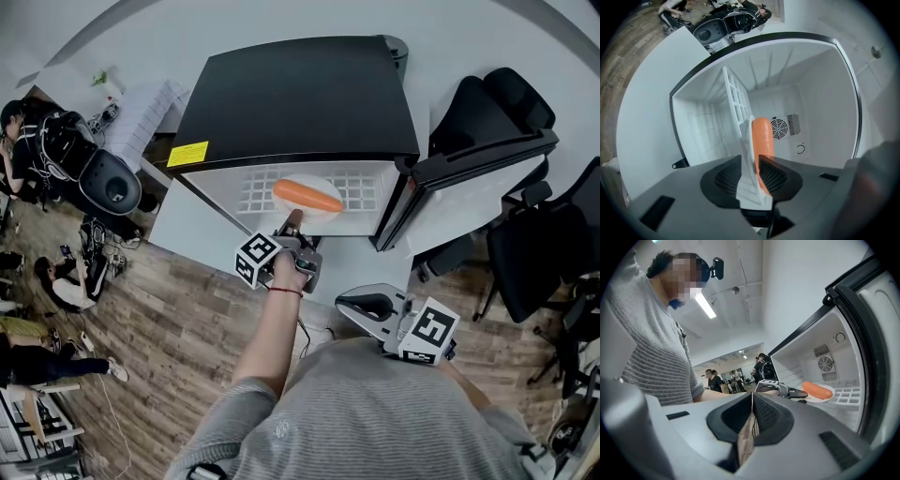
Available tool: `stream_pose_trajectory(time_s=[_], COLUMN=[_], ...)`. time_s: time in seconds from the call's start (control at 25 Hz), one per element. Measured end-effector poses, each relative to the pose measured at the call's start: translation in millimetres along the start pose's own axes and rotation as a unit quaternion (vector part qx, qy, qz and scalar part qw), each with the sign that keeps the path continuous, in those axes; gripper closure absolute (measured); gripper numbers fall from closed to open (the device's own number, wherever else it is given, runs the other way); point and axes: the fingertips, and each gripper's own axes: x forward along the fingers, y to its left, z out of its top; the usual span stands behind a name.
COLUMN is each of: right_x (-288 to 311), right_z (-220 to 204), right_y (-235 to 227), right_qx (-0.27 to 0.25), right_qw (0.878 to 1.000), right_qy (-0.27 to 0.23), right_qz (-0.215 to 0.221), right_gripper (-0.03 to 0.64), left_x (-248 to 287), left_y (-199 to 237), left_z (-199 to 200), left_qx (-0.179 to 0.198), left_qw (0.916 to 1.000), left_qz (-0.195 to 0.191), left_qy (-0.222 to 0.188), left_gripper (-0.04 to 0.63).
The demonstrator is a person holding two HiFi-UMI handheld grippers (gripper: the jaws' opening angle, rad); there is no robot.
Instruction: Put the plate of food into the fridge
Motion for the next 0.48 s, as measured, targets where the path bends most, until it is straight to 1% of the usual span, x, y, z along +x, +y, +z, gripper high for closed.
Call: stream_pose_trajectory(time_s=[0.48], right_x=[1.8], right_z=[0.4], right_y=[2.7], right_qx=[-0.001], right_qw=[1.0], right_qy=[0.0], right_qz=[0.0], right_gripper=[0.601], left_x=[-9.1], left_y=[-3.4], left_z=[-10.2], left_qx=[0.013], left_qw=[0.9997], left_qz=[-0.008], left_qy=[0.017], left_gripper=[0.489])
